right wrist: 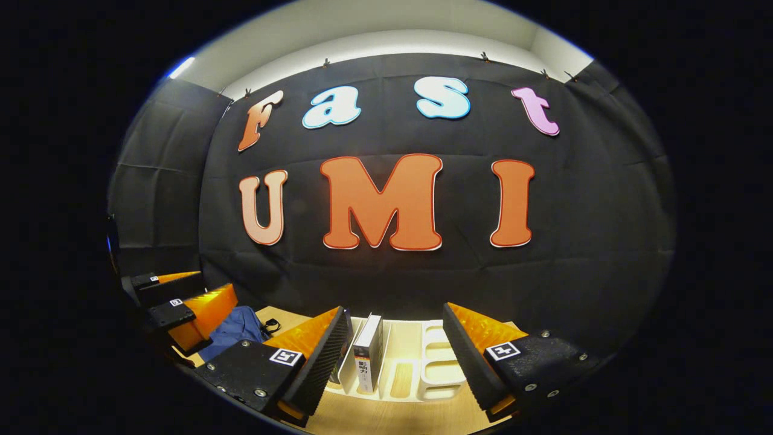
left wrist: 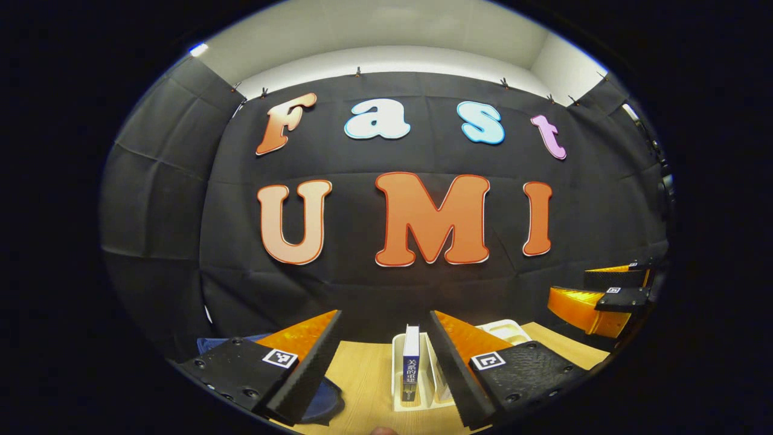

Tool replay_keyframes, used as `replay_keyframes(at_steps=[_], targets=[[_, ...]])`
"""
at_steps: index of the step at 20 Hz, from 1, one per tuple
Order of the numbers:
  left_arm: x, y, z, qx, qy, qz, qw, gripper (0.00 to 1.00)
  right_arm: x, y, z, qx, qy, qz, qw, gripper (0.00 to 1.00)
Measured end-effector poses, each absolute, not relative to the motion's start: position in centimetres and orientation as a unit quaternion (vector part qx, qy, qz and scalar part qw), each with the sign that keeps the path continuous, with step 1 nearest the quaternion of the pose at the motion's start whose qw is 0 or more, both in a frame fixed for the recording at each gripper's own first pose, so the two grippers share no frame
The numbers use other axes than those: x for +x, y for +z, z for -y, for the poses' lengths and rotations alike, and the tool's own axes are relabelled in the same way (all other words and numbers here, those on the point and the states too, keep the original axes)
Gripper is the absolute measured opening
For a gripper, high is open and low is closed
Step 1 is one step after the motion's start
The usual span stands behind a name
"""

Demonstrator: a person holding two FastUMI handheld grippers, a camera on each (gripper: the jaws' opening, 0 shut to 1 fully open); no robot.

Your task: Open the schoolbag, grab two books from the bookshelf and put them into the schoolbag.

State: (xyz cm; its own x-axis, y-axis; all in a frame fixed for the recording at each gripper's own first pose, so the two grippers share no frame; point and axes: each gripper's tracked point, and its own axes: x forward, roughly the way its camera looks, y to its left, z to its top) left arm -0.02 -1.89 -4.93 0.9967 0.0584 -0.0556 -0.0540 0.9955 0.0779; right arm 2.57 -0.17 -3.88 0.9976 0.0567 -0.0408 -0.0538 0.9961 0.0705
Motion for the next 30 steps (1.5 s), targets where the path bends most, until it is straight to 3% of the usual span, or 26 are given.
replay_keyframes(at_steps=[22,30], targets=[[3.4,-6.3,-1.3,0.033,-0.018,-0.034,0.999,0.87,4.6,-6.0,-4.4,0.021,-0.010,-0.042,0.999,0.94],[4.0,-6.9,-3.2,0.030,0.000,-0.041,0.999,0.89,5.1,-6.7,-4.6,0.014,-0.016,-0.051,0.998,0.94]])
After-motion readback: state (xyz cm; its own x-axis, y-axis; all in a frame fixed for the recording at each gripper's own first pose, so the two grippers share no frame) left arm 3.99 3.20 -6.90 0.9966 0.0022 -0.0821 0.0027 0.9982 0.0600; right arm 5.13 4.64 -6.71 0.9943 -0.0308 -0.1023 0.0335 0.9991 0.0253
